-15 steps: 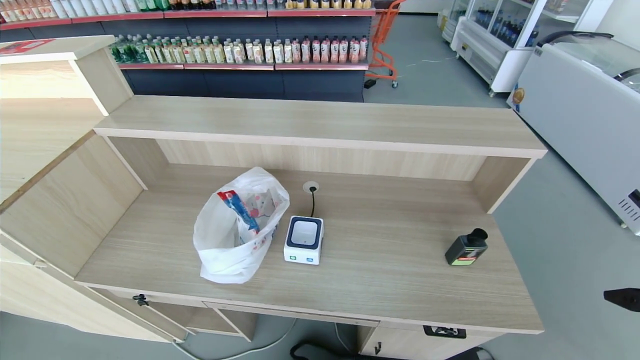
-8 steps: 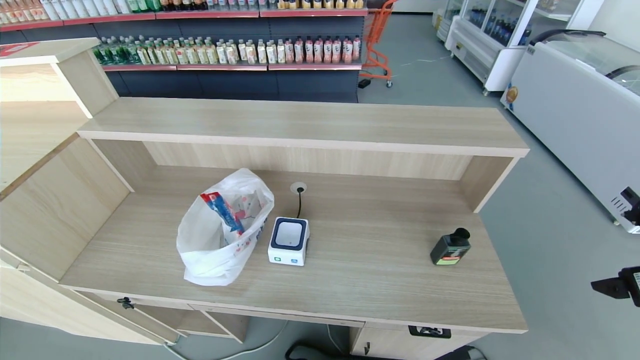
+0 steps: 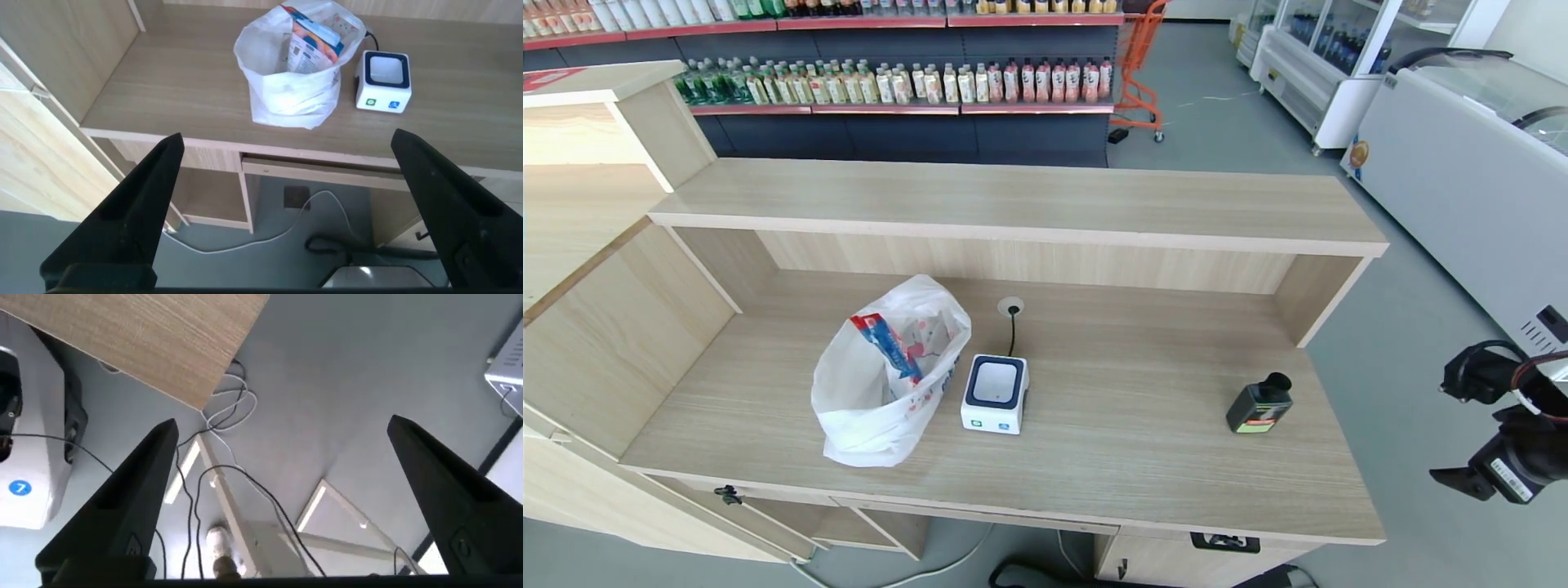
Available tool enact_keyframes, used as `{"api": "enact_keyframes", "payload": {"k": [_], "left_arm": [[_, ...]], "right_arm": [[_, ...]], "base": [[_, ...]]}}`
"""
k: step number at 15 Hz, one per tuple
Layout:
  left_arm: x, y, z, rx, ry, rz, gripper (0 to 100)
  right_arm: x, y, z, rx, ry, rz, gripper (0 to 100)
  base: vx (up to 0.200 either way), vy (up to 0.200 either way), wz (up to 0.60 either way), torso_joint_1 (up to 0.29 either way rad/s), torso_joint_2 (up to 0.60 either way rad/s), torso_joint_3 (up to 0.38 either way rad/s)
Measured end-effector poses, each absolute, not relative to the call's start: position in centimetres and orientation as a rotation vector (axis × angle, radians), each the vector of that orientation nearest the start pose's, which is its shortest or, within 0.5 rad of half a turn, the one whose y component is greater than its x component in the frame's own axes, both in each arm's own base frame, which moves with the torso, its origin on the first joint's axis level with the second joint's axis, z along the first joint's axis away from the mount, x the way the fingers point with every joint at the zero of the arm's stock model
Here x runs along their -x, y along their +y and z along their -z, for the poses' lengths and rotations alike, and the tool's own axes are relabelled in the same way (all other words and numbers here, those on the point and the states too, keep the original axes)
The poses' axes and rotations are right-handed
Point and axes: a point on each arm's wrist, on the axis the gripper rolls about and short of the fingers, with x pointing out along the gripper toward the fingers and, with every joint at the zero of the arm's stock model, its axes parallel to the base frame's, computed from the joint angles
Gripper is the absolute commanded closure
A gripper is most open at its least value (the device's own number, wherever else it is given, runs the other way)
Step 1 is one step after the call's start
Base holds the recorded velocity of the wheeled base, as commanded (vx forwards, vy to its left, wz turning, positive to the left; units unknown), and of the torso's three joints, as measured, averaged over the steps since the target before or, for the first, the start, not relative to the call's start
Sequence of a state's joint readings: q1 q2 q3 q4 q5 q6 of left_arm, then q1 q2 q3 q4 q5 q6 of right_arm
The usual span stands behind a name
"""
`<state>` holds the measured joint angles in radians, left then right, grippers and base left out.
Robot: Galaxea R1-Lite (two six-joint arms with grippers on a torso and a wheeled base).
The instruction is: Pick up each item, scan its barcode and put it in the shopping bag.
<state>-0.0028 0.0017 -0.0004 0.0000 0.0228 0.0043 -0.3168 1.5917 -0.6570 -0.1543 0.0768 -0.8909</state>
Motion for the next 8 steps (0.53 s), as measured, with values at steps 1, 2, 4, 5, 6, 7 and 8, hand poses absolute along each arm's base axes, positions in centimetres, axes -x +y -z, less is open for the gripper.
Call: {"api": "enact_keyframes", "payload": {"k": [1, 2, 4, 5, 6, 7, 8], "left_arm": [[2.3, 0.1, -7.6, -0.005, 0.001, -0.020, 0], [2.3, 0.1, -7.6, -0.005, 0.001, -0.020, 0], [2.3, 0.1, -7.6, -0.005, 0.001, -0.019, 0], [2.3, 0.1, -7.6, -0.005, 0.002, -0.020, 0], [2.3, 0.1, -7.6, -0.005, 0.002, -0.019, 0], [2.3, 0.1, -7.6, -0.005, 0.002, -0.020, 0], [2.3, 0.1, -7.6, -0.005, 0.002, -0.020, 0]], "right_arm": [[-23.9, -7.4, -12.5, 0.705, 0.771, -0.189, 0], [-24.6, -7.5, -11.7, 0.722, 0.747, -0.245, 0], [-25.8, -7.3, -9.9, 0.708, 0.718, -0.366, 0], [-26.4, -7.2, -9.1, 0.693, 0.716, -0.405, 0], [-27.3, -7.2, -8.6, 0.687, 0.710, -0.429, 0], [-28.2, -7.2, -8.2, 0.687, 0.698, -0.446, 0], [-29.1, -7.2, -7.9, 0.691, 0.681, -0.459, 0]], "base": [[0.000, 0.000, 0.00, 0.000, 0.00, 0.000], [0.000, 0.000, 0.00, 0.000, 0.00, 0.000], [0.000, 0.000, 0.00, 0.000, 0.00, 0.000], [0.000, 0.000, 0.00, 0.000, 0.00, 0.000], [0.000, 0.000, 0.00, 0.000, 0.00, 0.000], [0.000, 0.000, 0.00, 0.000, 0.00, 0.000], [0.000, 0.000, 0.00, 0.000, 0.00, 0.000]]}}
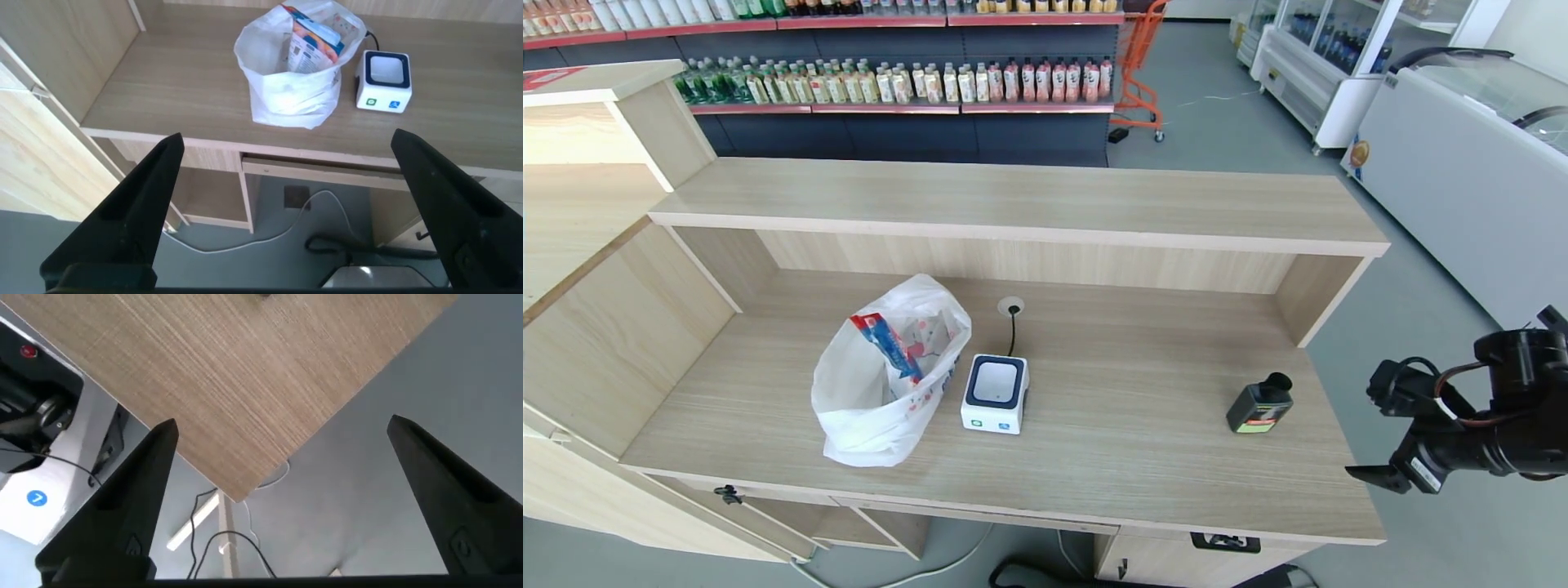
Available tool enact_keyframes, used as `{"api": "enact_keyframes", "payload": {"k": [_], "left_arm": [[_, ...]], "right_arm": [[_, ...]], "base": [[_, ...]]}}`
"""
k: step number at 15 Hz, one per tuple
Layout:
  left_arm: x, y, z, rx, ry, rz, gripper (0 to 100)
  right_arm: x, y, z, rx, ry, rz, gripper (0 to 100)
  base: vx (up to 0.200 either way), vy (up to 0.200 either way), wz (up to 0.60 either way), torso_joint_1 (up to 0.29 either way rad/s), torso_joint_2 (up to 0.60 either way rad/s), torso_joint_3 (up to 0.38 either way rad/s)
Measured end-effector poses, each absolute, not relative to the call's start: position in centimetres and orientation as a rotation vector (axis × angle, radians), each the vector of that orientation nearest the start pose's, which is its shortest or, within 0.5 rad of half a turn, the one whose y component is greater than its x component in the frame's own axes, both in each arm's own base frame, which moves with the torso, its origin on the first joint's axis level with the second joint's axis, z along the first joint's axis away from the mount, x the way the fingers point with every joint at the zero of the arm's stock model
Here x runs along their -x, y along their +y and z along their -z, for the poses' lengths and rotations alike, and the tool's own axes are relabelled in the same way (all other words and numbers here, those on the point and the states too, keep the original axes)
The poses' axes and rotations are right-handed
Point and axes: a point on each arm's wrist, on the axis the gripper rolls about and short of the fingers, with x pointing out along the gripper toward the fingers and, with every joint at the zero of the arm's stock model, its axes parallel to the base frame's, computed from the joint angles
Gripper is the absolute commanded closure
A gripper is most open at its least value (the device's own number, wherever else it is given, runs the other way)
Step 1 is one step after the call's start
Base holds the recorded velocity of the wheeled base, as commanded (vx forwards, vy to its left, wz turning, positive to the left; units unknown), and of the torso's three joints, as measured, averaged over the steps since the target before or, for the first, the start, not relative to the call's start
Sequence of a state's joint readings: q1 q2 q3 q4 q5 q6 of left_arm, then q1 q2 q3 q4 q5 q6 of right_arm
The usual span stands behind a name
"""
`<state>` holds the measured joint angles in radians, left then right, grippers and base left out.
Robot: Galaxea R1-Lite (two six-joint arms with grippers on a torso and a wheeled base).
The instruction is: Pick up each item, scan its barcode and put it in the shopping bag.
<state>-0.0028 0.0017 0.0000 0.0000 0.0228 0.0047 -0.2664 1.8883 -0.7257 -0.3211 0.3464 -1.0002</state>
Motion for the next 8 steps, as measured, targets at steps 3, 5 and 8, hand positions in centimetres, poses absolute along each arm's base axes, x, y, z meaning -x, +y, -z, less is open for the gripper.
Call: {"api": "enact_keyframes", "payload": {"k": [3, 5, 8], "left_arm": [[2.3, 0.1, -7.6, -0.005, 0.002, -0.020, 0], [2.3, 0.1, -7.6, -0.005, 0.002, -0.020, 0], [2.3, 0.1, -7.6, -0.005, 0.002, -0.020, 0]], "right_arm": [[-31.5, -6.6, -7.1, 0.706, 0.649, -0.492, 0], [-32.8, -5.8, -6.7, 0.712, 0.623, -0.534, 0], [-34.9, -4.5, -6.1, 0.721, 0.588, -0.588, 0]], "base": [[0.000, 0.000, 0.00, 0.000, 0.00, 0.000], [0.000, 0.000, 0.00, 0.000, 0.00, 0.000], [0.000, 0.000, 0.00, 0.000, 0.00, 0.000]]}}
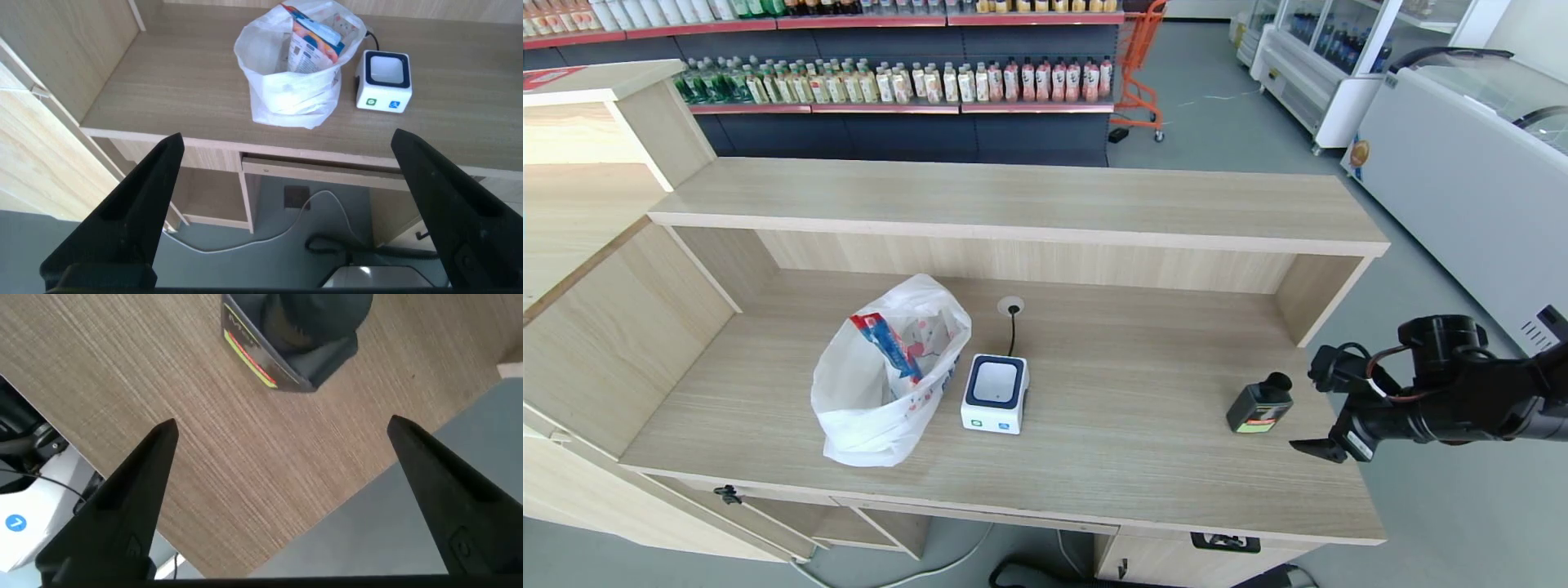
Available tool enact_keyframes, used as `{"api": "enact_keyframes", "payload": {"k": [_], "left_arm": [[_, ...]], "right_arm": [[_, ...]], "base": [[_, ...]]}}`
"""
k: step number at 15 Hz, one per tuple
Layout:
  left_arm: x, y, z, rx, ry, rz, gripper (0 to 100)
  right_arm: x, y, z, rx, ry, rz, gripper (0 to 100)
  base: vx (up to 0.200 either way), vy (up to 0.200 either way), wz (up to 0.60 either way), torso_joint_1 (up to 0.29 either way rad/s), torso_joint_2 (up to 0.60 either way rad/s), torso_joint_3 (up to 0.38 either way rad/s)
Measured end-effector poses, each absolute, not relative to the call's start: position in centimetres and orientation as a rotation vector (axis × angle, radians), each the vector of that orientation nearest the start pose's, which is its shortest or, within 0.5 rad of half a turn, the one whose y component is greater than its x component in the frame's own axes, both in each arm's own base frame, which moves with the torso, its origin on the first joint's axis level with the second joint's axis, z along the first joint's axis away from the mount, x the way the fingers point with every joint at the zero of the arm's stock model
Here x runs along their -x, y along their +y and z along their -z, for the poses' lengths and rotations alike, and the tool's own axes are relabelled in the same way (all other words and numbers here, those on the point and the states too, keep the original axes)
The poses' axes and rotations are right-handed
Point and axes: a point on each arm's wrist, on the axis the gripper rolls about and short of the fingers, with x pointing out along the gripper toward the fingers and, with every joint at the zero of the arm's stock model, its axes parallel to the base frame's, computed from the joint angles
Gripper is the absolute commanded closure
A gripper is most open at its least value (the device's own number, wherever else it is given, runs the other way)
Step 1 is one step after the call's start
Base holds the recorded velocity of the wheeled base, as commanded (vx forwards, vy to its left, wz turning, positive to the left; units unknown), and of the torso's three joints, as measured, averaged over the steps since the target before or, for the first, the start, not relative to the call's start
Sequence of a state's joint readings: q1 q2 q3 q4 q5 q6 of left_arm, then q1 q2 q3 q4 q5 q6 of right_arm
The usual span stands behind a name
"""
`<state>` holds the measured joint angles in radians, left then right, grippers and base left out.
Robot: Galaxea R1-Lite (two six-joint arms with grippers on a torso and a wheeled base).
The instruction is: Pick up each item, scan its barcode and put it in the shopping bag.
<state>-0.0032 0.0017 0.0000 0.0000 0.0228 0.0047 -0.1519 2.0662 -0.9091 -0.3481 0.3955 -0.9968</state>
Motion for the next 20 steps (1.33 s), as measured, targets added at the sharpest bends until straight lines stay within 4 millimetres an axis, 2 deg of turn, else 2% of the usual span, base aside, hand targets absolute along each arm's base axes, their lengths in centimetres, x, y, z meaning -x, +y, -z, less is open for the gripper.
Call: {"api": "enact_keyframes", "payload": {"k": [9, 10, 15, 18, 20], "left_arm": [[2.3, 0.1, -7.6, -0.005, 0.002, -0.020, 0], [2.3, 0.1, -7.6, -0.005, 0.002, -0.020, 0], [2.3, 0.1, -7.6, -0.004, 0.002, -0.020, 0], [2.3, 0.1, -7.6, -0.004, 0.002, -0.020, 0], [2.3, 0.1, -7.6, -0.005, 0.002, -0.020, 0]], "right_arm": [[-37.9, -1.7, -4.2, 0.700, 0.577, -0.658, 0], [-38.2, -1.3, -4.1, 0.701, 0.570, -0.664, 100], [-38.5, -0.3, -3.7, 0.697, 0.568, -0.687, 100], [-37.9, -0.2, -3.8, 0.698, 0.547, -0.679, 100], [-36.8, -0.2, -4.3, 0.623, 0.506, -0.655, 100]], "base": [[0.000, 0.000, 0.00, 0.000, 0.00, 0.000], [0.000, 0.000, 0.00, 0.000, 0.00, 0.000], [0.000, 0.000, 0.00, 0.000, 0.00, 0.000], [0.000, 0.000, 0.00, 0.000, 0.00, 0.000], [0.000, 0.000, 0.00, 0.000, 0.00, 0.000]]}}
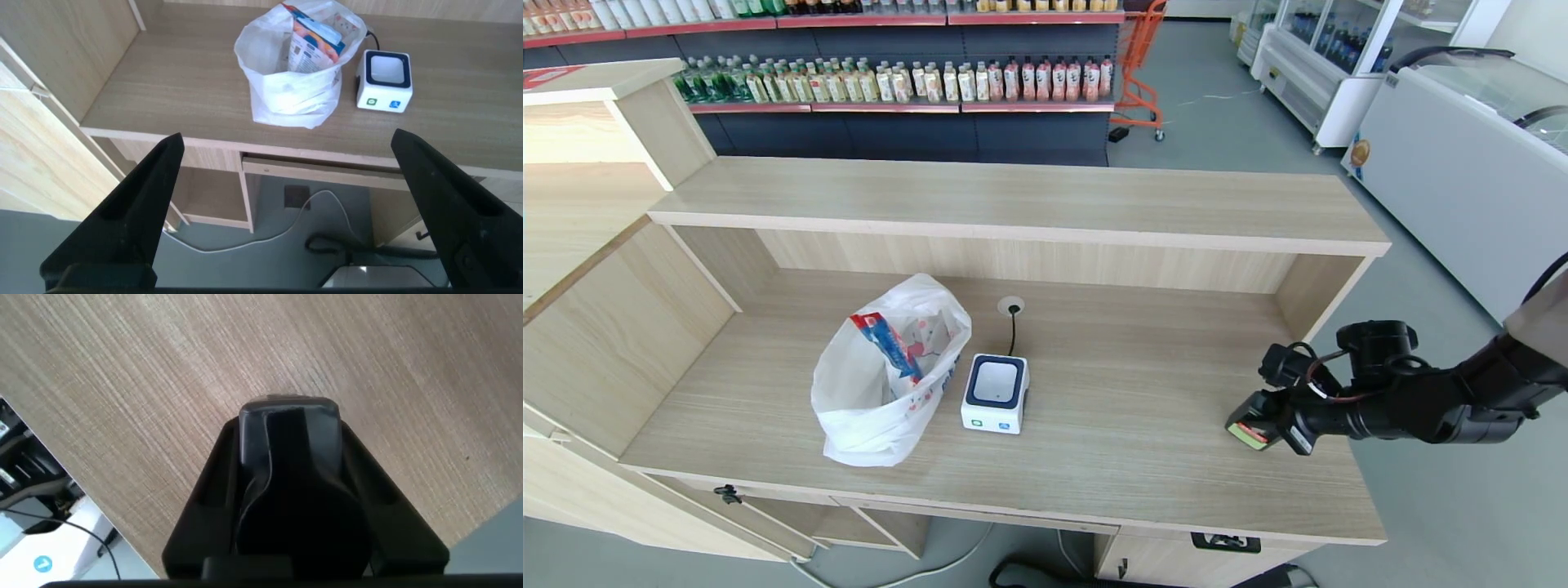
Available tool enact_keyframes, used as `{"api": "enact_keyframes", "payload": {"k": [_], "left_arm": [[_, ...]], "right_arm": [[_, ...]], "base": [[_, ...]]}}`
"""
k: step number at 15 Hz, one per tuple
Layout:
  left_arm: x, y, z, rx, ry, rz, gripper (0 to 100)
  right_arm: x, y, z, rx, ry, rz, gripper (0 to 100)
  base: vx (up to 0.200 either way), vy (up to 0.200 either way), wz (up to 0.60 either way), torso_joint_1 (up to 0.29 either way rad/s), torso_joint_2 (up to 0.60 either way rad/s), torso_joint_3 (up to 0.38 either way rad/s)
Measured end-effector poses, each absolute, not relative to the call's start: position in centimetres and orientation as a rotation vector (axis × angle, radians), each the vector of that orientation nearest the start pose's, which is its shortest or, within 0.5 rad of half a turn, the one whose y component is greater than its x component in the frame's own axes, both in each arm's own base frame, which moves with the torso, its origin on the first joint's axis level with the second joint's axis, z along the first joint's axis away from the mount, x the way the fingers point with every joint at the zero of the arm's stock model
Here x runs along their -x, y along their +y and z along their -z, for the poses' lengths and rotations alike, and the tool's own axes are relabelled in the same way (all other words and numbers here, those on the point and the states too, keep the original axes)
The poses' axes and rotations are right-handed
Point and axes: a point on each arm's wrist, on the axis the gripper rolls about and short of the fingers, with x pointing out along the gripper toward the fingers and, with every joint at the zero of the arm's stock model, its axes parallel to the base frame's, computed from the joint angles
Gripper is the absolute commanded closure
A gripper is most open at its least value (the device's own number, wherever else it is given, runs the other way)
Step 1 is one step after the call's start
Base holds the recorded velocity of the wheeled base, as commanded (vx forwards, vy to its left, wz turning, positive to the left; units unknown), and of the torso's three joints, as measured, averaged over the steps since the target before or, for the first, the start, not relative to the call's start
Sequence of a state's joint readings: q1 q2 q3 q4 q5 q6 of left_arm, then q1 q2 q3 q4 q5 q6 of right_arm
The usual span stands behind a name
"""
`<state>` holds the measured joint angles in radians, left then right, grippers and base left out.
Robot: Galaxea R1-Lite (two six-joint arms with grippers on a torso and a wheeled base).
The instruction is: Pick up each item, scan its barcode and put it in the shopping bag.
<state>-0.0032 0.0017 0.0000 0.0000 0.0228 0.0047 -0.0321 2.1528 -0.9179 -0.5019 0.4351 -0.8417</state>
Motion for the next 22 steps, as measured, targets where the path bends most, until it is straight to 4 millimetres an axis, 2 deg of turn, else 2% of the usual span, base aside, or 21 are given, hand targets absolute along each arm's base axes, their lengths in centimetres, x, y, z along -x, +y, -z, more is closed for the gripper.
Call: {"api": "enact_keyframes", "payload": {"k": [2, 4, 6, 8, 10, 12, 14, 18, 22], "left_arm": [[2.3, 0.1, -7.6, -0.005, 0.002, -0.020, 0], [2.3, 0.1, -7.6, -0.005, 0.002, -0.020, 0], [2.3, 0.1, -7.6, -0.004, 0.002, -0.020, 0], [2.3, 0.1, -7.6, -0.005, 0.002, -0.019, 0], [2.3, 0.1, -7.6, -0.005, 0.002, -0.020, 0], [2.3, 0.1, -7.6, -0.004, 0.002, -0.020, 0], [2.3, 0.1, -7.6, -0.005, 0.002, -0.020, 0], [2.3, 0.1, -7.6, -0.004, 0.002, -0.020, 0], [2.3, 0.1, -7.6, -0.004, 0.001, -0.020, 0]], "right_arm": [[-35.3, -0.6, -5.7, 0.534, 0.473, -0.597, 100], [-33.5, -1.1, -8.2, 0.514, 0.393, -0.541, 100], [-31.4, -1.5, -11.7, 0.620, 0.168, -0.467, 100], [-29.0, -1.4, -12.9, 0.918, -0.011, -0.494, 100], [-27.6, -0.8, -13.3, 1.217, -0.223, -0.618, 100], [-26.6, 1.2, -13.9, 1.471, -0.527, -0.747, 100], [-25.3, 4.7, -13.9, 1.541, -0.712, -0.885, 100], [-21.6, 10.1, -11.9, 1.693, -0.984, -1.172, 100], [-19.4, 10.9, -10.6, 1.886, -1.251, -1.240, 100]], "base": [[0.000, 0.000, 0.00, 0.000, 0.00, 0.000], [0.000, 0.000, 0.00, 0.000, 0.00, 0.000], [0.000, 0.000, 0.00, 0.000, 0.00, 0.000], [0.000, 0.000, 0.00, 0.000, 0.00, 0.000], [0.000, 0.000, 0.00, 0.000, 0.00, 0.000], [0.000, 0.000, 0.00, 0.000, 0.00, 0.000], [0.000, 0.000, 0.00, 0.000, 0.00, 0.000], [0.000, 0.000, 0.00, 0.000, 0.00, 0.000], [0.000, 0.000, 0.00, 0.000, 0.00, 0.000]]}}
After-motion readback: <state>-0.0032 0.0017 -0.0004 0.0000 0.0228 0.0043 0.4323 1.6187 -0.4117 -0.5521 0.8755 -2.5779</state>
